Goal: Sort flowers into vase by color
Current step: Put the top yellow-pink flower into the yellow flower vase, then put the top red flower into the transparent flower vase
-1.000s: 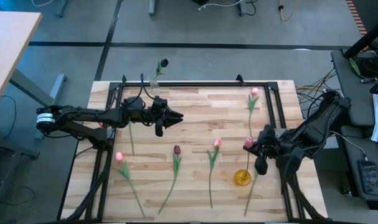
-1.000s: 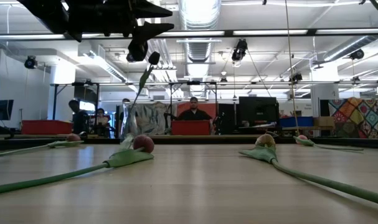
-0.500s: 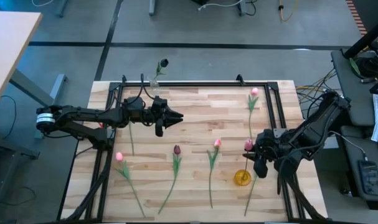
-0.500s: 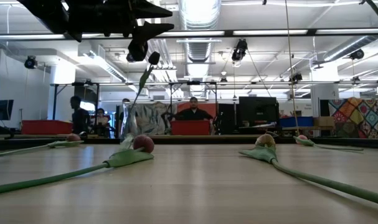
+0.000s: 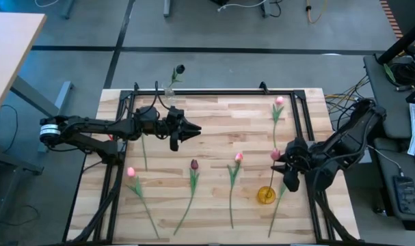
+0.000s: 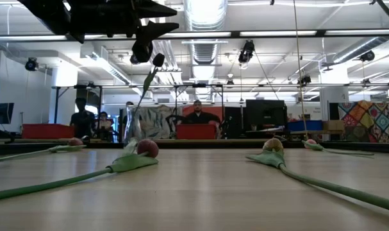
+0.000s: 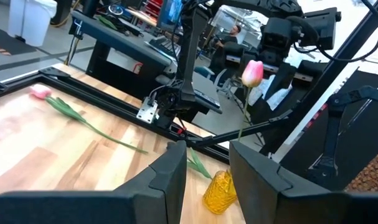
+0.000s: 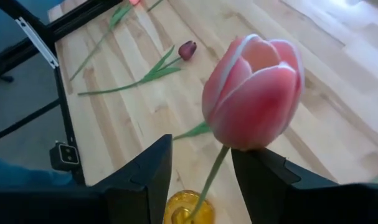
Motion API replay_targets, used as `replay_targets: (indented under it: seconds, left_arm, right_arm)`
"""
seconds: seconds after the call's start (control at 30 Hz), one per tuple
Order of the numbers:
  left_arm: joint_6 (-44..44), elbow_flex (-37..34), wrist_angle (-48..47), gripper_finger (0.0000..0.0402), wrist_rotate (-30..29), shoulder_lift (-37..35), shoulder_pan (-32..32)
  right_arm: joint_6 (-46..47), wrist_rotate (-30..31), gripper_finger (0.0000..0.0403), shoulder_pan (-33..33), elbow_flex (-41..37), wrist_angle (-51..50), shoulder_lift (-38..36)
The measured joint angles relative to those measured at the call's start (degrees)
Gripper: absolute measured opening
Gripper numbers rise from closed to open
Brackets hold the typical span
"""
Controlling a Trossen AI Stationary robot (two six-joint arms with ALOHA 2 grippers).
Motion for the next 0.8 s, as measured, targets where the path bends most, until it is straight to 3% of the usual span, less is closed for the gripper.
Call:
replay_targets:
  seconds: [0.43,0.8]
  left_arm:
    - [2.8,0.0,0.16,0.0102,-0.21,0.0,0.04]
    - [3.6,0.0,-3.31,0.0078,-0.52,-0.13,0.04]
  right_arm:
    - [-1.56,-3.02,0.0148,-0.02,6.92,-6.27,-0.33]
    - [4.09,-6.93,0.0095,0.0,6.85,-11.05,-1.07]
